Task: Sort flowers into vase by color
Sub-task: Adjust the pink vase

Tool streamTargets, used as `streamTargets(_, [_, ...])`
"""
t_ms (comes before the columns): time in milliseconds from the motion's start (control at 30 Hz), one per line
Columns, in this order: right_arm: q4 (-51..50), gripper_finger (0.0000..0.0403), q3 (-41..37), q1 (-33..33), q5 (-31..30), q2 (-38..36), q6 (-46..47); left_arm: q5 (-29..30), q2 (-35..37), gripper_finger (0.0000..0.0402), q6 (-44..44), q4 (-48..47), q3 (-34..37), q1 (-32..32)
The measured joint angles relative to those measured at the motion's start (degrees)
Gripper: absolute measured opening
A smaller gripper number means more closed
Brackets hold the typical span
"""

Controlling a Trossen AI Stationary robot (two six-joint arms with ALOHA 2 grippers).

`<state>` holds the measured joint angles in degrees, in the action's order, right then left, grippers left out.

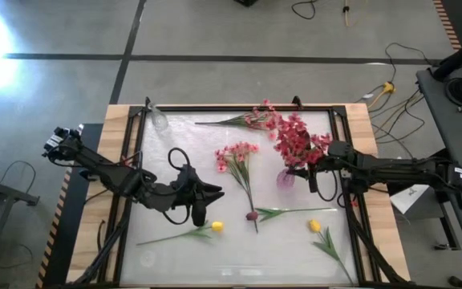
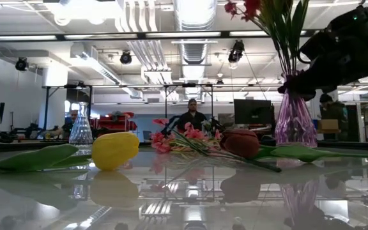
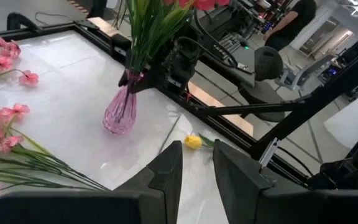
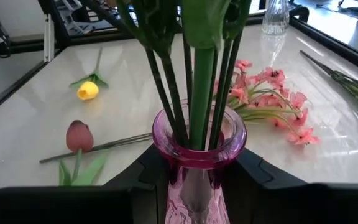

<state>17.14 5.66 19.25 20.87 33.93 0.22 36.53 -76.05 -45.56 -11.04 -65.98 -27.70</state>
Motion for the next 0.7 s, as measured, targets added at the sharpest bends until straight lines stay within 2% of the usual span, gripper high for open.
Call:
streamTargets(233, [0.2,0.0118,-1.6,0.0,0.0,0.0,0.0,-3.0,0.0,0.0079,-0.7,0.0,0.0,3.2])
streamTargets(467, [-0.2,0.0147,-2.0,0.0,0.1,0.0,1.1,-3.1,-0.1,0.0079,0.0,-0.1,0.0,5.9])
streamTargets(600, [-1.1,0.0169,-0.2,0.0,0.1,-0.1,-0.8,-3.1,0.0,0.0087,0.0,-1.3,0.0,6.4])
streamTargets(700, [-6.3,0.0194,2.6,0.0,0.0,-0.1,-1.8,-3.1,0.0,0.0100,-0.3,-4.5,0.0,6.4])
